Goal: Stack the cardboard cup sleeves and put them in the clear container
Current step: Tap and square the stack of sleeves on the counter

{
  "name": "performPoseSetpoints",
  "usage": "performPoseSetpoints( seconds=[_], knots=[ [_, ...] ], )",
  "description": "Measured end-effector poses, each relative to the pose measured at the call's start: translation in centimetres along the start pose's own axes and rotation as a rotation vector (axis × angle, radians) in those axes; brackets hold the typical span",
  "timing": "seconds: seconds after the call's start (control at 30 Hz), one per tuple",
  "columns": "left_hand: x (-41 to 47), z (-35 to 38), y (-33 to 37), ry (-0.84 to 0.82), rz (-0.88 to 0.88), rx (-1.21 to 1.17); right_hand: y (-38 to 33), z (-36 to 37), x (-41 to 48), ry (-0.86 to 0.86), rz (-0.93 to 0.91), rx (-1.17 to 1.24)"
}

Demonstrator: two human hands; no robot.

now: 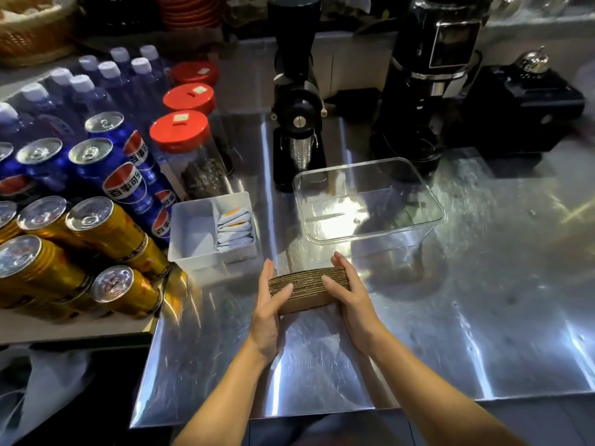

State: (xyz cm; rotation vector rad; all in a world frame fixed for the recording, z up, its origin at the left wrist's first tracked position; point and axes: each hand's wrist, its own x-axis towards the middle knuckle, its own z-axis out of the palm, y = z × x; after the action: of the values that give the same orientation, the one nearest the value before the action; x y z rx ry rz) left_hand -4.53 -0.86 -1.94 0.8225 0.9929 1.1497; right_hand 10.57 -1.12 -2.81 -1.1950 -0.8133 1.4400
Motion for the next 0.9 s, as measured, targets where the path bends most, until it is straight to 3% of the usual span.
performPoseSetpoints(
  seconds=[0.13, 0.27, 0.37, 0.7, 0.9],
  knots=[
    [0.2, 0.7, 0.2, 0.087, -0.001, 0.013, 0.1, 1.2, 0.4, 0.157, -0.051, -0.100],
    [-0.1, 1.7, 0.2, 0.327, 0.092, 0.149, -0.7, 2.0, 0.7, 0.155, -0.183, -0.170],
    [0.1, 1.9, 0.0, 0.399, 0.162, 0.233, -0.1, 1.9, 0.7, 0.218, -0.209, -0.136],
    [0.7, 1.6, -0.3, 0.349, 0.152, 0.177, 1.0, 2.0, 0.5, 0.241, -0.106, -0.059],
    [2.1, 0.4, 0.7, 0.278, 0.167, 0.327, 0.5, 2.3, 0.6, 0.205, -0.118, -0.113]
  ],
)
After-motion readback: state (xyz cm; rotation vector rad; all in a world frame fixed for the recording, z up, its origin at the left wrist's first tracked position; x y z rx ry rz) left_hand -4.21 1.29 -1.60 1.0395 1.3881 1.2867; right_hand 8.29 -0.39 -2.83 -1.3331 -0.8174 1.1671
